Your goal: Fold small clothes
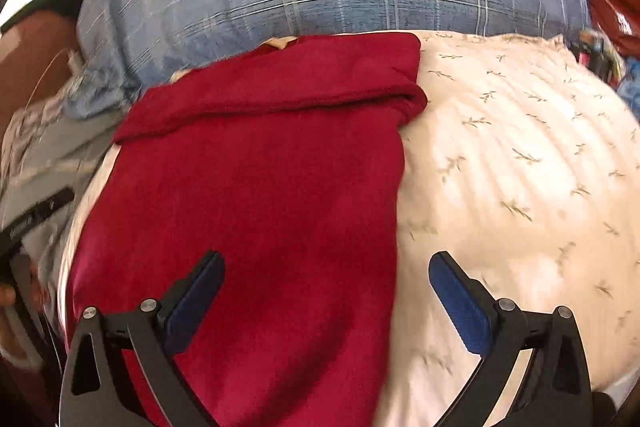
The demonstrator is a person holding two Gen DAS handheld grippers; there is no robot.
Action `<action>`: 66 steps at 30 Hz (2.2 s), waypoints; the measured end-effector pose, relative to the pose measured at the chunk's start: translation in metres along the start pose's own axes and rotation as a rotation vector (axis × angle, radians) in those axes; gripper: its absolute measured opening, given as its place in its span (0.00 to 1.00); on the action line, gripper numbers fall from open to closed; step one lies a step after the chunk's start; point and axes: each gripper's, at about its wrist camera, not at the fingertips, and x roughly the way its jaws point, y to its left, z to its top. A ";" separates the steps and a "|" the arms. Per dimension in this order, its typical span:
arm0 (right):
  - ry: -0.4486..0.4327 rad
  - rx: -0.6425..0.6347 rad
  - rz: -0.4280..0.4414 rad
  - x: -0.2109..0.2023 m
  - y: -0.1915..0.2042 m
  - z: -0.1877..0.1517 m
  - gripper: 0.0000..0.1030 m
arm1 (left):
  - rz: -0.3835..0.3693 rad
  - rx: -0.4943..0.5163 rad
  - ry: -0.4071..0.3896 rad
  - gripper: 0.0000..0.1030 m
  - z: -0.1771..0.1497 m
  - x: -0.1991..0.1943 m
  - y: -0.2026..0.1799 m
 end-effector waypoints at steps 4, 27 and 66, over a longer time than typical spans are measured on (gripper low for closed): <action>0.049 -0.049 0.039 -0.018 -0.004 -0.021 0.98 | -0.020 0.045 0.033 1.00 -0.016 -0.008 0.001; 0.196 -0.032 0.363 -0.031 -0.014 -0.091 0.70 | -0.103 0.044 0.265 1.00 -0.096 -0.017 0.024; 0.141 -0.129 0.578 -0.043 0.005 -0.071 0.20 | -0.190 0.136 0.293 0.05 -0.100 -0.033 0.012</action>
